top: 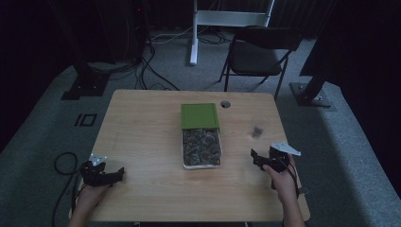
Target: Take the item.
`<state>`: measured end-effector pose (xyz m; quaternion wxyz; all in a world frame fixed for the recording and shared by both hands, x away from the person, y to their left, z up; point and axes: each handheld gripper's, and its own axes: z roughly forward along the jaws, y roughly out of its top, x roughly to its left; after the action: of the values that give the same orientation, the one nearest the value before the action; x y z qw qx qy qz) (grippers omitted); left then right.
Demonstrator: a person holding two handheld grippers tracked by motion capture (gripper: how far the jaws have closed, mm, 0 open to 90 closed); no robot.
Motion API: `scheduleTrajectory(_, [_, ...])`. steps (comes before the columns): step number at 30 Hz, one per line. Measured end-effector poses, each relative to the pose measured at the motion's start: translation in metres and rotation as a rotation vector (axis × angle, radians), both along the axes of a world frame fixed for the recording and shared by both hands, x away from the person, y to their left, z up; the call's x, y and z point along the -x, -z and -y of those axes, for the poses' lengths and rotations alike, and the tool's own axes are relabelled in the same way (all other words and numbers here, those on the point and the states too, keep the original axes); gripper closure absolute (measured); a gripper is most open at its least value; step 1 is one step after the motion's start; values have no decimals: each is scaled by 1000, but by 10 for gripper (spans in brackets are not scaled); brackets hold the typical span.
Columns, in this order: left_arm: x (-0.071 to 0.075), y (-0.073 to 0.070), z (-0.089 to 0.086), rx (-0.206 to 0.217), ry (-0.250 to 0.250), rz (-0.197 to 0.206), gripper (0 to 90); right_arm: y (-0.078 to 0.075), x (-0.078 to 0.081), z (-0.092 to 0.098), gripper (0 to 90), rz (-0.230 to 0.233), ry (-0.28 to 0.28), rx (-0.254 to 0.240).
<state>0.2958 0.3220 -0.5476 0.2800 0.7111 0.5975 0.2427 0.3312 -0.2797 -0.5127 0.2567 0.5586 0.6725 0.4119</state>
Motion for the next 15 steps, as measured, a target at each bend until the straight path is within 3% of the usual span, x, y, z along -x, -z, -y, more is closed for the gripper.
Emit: scheduleTrajectory(15, [0, 0, 0, 0, 0, 0, 5, 15, 23, 3, 140, -27, -1, 2])
